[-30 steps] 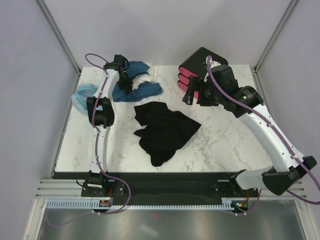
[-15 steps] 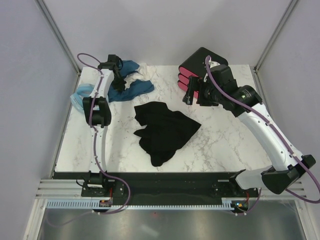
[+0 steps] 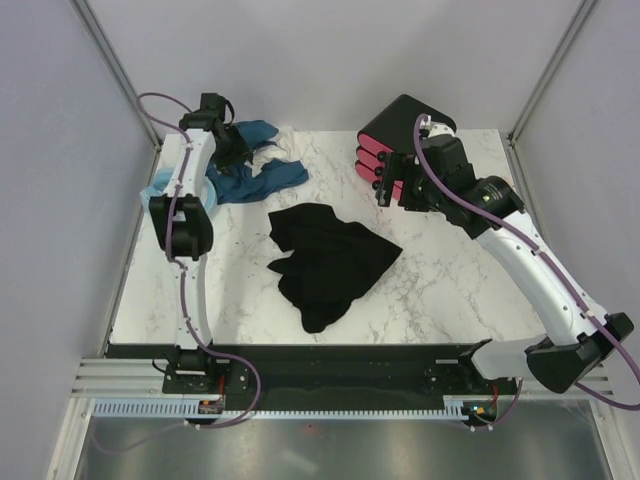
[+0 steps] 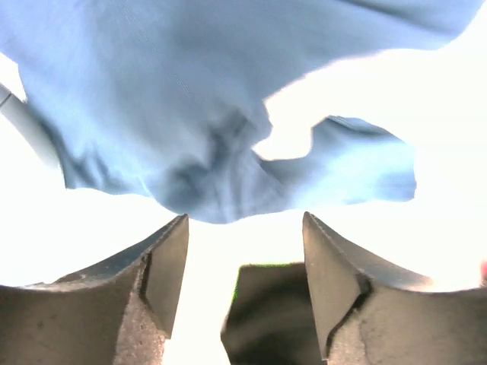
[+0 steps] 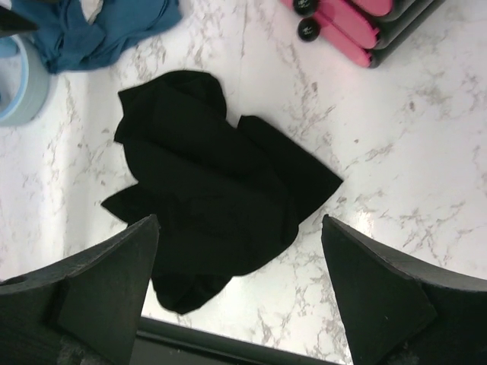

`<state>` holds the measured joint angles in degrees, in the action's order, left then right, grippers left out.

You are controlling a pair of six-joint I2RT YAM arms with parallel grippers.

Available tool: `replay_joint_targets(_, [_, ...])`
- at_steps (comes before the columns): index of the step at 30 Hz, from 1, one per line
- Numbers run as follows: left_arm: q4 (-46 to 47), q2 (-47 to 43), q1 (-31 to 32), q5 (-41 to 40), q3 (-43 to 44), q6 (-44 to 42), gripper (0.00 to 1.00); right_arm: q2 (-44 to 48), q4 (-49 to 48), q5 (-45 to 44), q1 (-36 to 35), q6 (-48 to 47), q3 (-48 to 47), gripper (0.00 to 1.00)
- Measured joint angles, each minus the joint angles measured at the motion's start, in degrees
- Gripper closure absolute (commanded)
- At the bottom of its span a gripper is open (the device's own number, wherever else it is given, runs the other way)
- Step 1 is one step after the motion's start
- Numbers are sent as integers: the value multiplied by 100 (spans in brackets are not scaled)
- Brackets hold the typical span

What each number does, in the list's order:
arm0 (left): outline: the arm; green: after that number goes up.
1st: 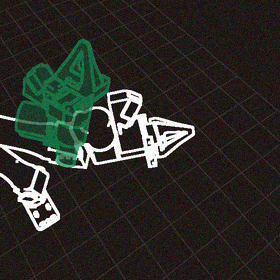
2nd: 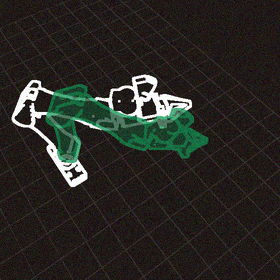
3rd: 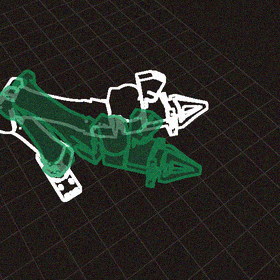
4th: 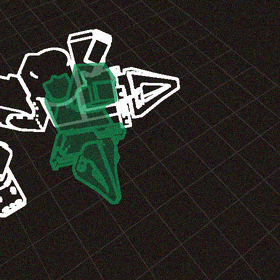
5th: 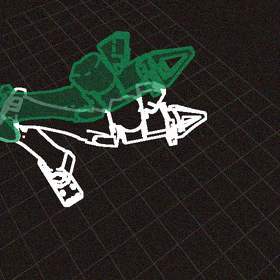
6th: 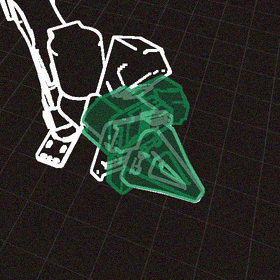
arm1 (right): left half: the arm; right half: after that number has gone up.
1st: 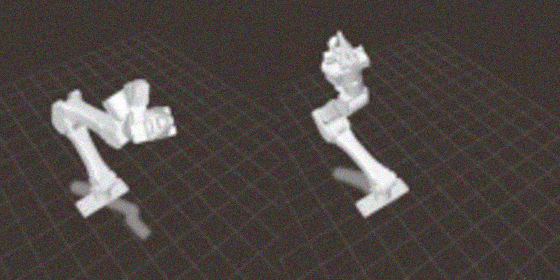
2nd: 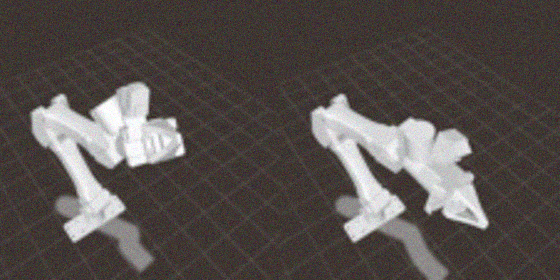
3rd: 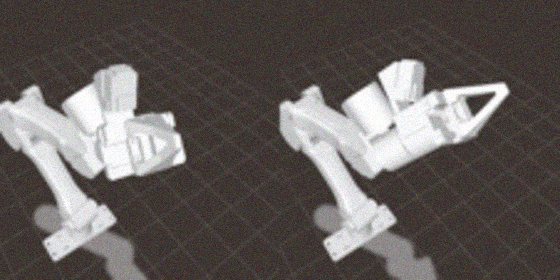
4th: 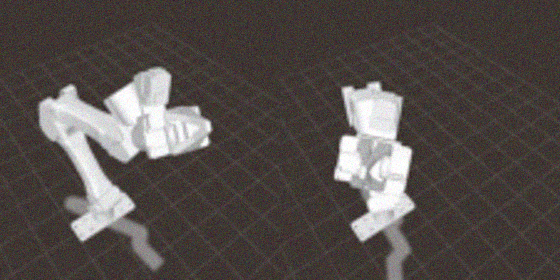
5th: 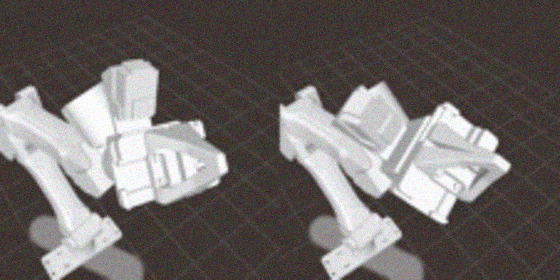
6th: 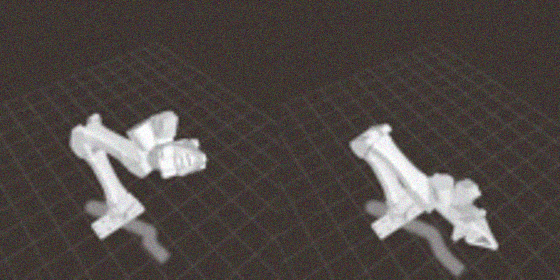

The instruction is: Fold and stack the t-shirts

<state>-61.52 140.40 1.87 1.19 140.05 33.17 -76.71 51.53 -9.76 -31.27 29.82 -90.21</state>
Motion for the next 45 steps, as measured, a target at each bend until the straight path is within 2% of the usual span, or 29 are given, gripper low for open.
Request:
replay_joint_targets(6, [398,-1681,20,881,-678,0,32,208,-245,-844,15,133,258,5])
replay_joint_targets(9, [719,-2068,179,1449,-772,-4,32,286,-450,-1320,105,170,518,5])
replay_joint_targets(12, [1023,-1969,518,1987,-750,-26,32,227,-592,-1685,319,192,728,5])
replay_joint_targets(18, [1259,-894,1392,2929,-245,-7,29,-428,-1152,-1847,1126,195,769,7])
replay_joint_targets(21, [1432,-595,1604,3220,-173,96,27,-927,-1469,-1665,1692,162,750,24])
replay_joint_targets(22, [1499,-557,1615,3250,-160,131,27,-1123,-1515,-1585,1871,136,702,58])
replay_joint_targets(23, [1567,-531,1611,3276,-116,162,28,-1287,-1545,-1539,1993,114,649,82])
replay_joint_targets(24, [1661,-520,1580,3311,-70,199,28,-1478,-1574,-1471,2129,70,564,99])
replay_joint_targets(30, [2312,-492,1355,3423,125,490,39,-1967,-1891,-973,2601,129,380,100])
replay_joint_targets(31, [2444,-444,1316,3467,149,590,45,-1978,-1961,-903,2658,144,380,100])
replay_joint_targets(33, [2697,-313,1276,3526,181,813,49,-1993,-2103,-807,2732,175,380,100])
replay_joint_targets(35, [3025,-114,1272,3593,188,1086,62,-2033,-2234,-752,2787,216,380,100])
replay_joint_targets(40, [3713,452,1366,3751,188,1733,86,-2317,-2787,-417,2920,437,431,100])
replay_joint_targets(45, [4481,776,1449,3915,186,2350,94,-2903,-3165,57,3012,612,424,100])
